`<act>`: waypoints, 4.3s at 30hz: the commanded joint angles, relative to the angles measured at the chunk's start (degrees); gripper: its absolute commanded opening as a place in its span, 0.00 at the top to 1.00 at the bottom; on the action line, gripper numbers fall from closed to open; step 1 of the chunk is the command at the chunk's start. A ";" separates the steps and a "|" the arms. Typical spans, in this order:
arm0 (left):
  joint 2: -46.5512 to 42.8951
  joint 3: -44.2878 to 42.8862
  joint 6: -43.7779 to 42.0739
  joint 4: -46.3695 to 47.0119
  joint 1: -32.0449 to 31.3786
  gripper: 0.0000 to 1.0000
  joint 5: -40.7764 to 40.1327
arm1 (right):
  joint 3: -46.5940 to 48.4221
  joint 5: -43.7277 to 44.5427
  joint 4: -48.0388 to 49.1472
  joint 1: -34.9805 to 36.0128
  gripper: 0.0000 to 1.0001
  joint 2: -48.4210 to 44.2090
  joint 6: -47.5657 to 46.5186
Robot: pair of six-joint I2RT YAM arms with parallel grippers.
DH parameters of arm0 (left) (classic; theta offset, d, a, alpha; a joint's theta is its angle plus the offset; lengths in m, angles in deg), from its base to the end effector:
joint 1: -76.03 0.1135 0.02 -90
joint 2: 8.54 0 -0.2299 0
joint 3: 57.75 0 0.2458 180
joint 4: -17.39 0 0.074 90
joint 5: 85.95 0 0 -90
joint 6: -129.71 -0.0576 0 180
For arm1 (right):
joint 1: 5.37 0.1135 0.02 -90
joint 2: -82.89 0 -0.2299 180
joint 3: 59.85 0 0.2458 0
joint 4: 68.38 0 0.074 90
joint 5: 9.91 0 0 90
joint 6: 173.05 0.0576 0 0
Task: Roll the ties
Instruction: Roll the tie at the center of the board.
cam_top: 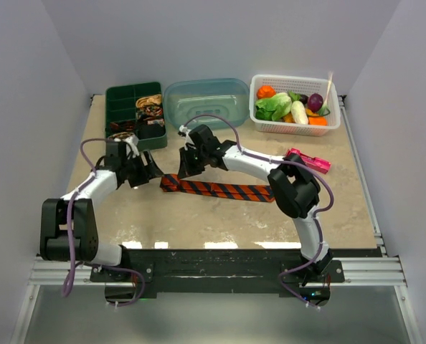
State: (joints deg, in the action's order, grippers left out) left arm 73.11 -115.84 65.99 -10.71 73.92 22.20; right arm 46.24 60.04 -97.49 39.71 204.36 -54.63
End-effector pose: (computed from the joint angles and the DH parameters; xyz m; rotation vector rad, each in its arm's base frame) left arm 0.2909 -0.0287 0.1417 -0.3882 2.4772 -0.6011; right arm 0.3168 0.3456 0.1546 -0.5513 2.4723 0.9917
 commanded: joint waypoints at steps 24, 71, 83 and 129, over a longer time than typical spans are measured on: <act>4.48 9.86 5.97 15.38 7.74 0.24 18.06 | -1.08 3.53 1.80 1.68 1.00 5.71 -4.08; 3.17 3.37 2.29 8.98 2.64 1.00 11.13 | -0.29 5.55 -0.31 1.59 1.00 -0.80 -2.59; 0.88 -4.10 -5.01 -4.39 0.27 1.00 -2.32 | 0.58 4.76 0.21 1.68 1.00 -0.18 -2.41; 1.76 -11.85 -10.99 -13.88 -11.16 1.00 -20.87 | -0.81 1.24 6.37 2.65 1.00 -1.04 4.36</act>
State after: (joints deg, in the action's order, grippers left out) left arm 74.42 -124.93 56.77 -23.72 63.21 4.98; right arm 47.84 59.80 -93.40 44.25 211.66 -50.65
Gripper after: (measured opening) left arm 0.267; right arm 0.007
